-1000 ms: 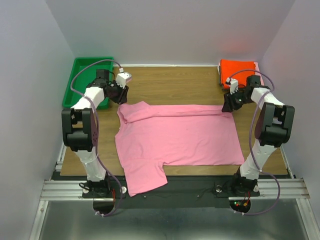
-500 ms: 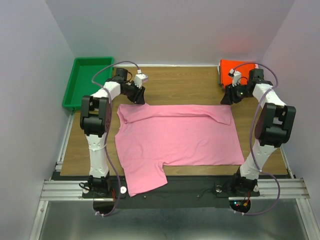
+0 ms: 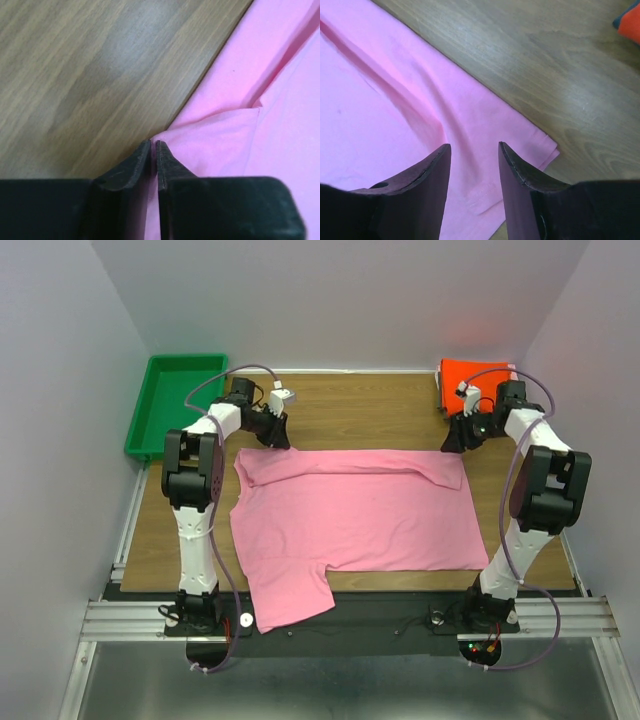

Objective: Fold and stack the t-shirts
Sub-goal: Fold the tshirt

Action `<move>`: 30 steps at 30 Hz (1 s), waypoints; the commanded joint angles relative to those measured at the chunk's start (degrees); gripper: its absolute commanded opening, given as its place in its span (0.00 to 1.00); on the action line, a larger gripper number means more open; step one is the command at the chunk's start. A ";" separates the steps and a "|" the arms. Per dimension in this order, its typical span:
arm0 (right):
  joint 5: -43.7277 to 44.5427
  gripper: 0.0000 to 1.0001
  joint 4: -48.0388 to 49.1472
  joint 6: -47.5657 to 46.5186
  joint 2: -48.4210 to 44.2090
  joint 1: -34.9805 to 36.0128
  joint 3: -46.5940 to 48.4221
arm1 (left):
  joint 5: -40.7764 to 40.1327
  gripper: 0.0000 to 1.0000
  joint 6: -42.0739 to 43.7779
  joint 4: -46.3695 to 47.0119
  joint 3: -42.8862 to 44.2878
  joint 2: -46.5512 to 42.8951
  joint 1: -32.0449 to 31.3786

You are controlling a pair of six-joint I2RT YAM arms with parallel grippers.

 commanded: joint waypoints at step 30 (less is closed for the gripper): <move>16.60 0.44 -2.56 -20.39 -10.19 3.57 -14.56 | -1.57 0.08 1.47 0.08 -6.08 -13.29 -0.36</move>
